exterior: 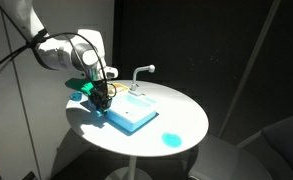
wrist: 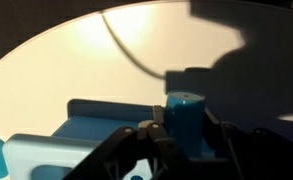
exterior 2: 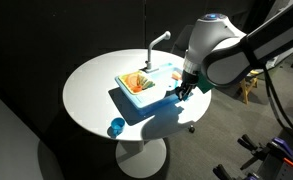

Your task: Remove the blue cup from the sink and put it on the table

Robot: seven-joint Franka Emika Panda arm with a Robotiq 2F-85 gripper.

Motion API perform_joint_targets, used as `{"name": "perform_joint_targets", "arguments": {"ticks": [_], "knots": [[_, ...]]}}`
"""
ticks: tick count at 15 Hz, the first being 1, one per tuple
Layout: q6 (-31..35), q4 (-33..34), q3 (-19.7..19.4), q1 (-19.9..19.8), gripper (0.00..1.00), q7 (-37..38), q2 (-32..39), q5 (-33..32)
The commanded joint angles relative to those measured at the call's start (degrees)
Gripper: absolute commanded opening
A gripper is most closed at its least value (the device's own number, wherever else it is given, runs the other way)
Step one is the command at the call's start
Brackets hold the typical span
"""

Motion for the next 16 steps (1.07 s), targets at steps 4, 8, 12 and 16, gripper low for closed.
{"name": "perform_joint_targets", "arguments": {"ticks": [4,8,12,16], "knots": [[2.9,-2.4,1.9,0.0,0.16,-3.1,-0.6,5.5],[3.5,-3.4,2.6,-0.1,0.16,-4.1,-0.6,8.0],[3.6,-3.7,2.9,-0.1,0.16,-4.6,-0.7,9.2],[2.4,-3.8,3.2,0.0,0.16,-4.8,-0.7,10.3]]}}
